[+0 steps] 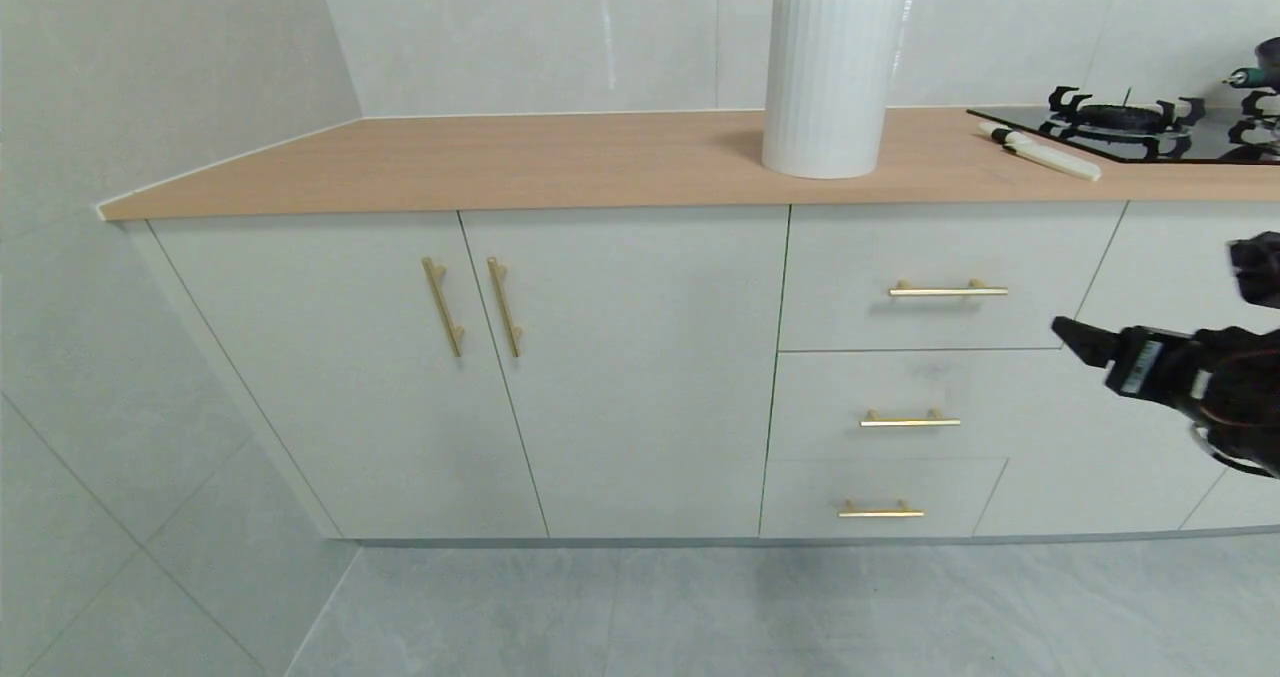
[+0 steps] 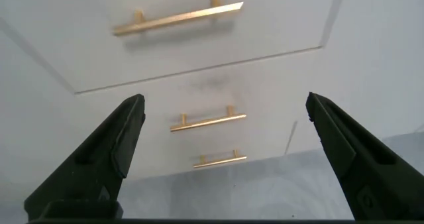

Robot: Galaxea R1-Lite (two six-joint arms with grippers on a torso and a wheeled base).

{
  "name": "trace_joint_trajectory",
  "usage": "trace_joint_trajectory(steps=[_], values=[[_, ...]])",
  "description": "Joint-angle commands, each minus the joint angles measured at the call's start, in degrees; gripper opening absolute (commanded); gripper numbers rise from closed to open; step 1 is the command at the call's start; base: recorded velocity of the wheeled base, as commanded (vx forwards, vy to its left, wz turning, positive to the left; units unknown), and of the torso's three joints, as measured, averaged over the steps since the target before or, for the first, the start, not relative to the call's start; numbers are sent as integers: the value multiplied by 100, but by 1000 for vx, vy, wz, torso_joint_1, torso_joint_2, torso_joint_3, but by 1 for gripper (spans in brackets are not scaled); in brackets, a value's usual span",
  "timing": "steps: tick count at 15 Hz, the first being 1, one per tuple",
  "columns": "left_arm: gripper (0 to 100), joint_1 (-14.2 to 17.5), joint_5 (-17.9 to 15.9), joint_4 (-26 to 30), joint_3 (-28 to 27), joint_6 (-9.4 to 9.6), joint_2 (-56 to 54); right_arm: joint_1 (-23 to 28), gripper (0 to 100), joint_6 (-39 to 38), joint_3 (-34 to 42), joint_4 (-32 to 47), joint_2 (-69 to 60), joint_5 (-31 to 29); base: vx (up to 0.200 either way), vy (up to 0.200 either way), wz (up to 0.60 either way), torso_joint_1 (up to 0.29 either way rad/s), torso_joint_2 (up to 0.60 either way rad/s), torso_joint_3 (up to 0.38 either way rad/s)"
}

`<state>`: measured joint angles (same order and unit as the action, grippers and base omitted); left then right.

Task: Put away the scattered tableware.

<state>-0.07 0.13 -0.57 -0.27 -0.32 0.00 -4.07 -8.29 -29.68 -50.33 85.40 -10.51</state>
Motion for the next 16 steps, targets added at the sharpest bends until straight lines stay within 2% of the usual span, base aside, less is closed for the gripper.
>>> trace_joint_trajectory(steps=[1,4,5,6,7,8,12,16], values=[[100,-1,4,-4,0,-3,0,143,100,706,1694,446,-3424,-83,0,0,0,0,0,0],[100,-1,4,-4,0,-3,0,179,100,996,1465,2291,-5718,31,0,0,0,0,0,0],[100,-1,4,-4,0,-3,0,179,100,996,1281,3205,-6369,119,0,0,0,0,0,0],[100,-1,4,-4,0,-3,0,179,100,996,991,4497,-7116,286,0,0,0,0,0,0],[100,-1,4,-4,0,-3,0,179,100,1014,762,5297,-7502,286,0,0,0,0,0,0],[100,-1,4,-4,0,-3,0,179,100,1145,622,5666,-7792,269,0,0,0,0,0,0],[100,-1,4,-4,0,-3,0,214,100,1286,718,5763,-8197,-92,0,0,0,0,0,0],[100,-1,4,-4,0,-3,0,390,100,1242,1193,5728,-8540,-329,0,0,0,0,0,0]])
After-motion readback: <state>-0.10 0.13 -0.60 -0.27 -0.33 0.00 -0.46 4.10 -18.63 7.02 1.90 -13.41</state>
